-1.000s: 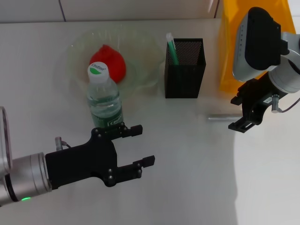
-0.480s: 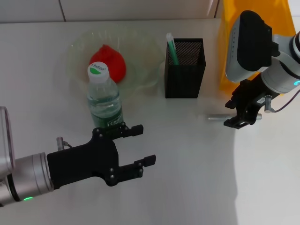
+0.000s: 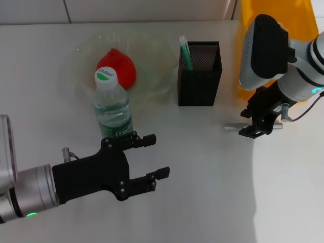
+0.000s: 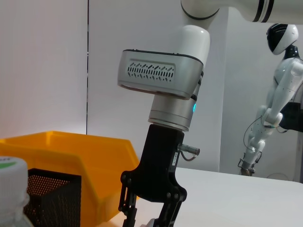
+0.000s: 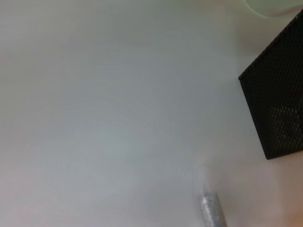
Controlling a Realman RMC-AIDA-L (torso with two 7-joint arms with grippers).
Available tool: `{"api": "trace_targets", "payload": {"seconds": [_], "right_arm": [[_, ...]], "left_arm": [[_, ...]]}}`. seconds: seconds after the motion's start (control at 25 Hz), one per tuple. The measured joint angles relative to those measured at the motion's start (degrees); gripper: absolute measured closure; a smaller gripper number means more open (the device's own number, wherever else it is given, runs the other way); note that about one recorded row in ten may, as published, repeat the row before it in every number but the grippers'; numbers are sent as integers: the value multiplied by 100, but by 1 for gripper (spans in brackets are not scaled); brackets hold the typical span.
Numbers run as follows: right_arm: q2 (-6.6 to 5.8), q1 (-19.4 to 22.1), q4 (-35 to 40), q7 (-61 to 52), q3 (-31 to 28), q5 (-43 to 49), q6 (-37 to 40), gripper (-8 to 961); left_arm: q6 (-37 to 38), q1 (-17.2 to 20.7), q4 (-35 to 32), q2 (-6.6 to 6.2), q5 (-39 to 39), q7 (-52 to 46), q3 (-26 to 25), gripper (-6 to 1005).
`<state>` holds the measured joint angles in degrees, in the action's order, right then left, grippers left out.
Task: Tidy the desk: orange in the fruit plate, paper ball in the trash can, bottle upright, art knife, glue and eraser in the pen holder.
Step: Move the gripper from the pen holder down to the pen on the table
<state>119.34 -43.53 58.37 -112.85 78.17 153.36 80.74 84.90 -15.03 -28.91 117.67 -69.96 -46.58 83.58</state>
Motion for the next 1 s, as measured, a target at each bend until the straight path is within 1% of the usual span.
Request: {"api": "trace_targets", "payload": {"seconds": [0.12,0.32,0.56,0.76,1.0], "right_arm": [[1,-57,-131,14,5,13,-64,496],[1,-136,-276,40,5,26,-114,556],[1,-147,-332,89,6,31,-173,587],[1,-158,-387,98,5,37,-195,588],[1,-188,-522,114,116,51,-238,648]], "left_arm": [[-1,0,0,1,0,0,0,300],[-1,18,0,5,0,0,0,300],[0,26,0,10,0,0,0,300],[0,26,0,16,0,0,0,300],[0,22,0,19,0,0,0,300]]}}
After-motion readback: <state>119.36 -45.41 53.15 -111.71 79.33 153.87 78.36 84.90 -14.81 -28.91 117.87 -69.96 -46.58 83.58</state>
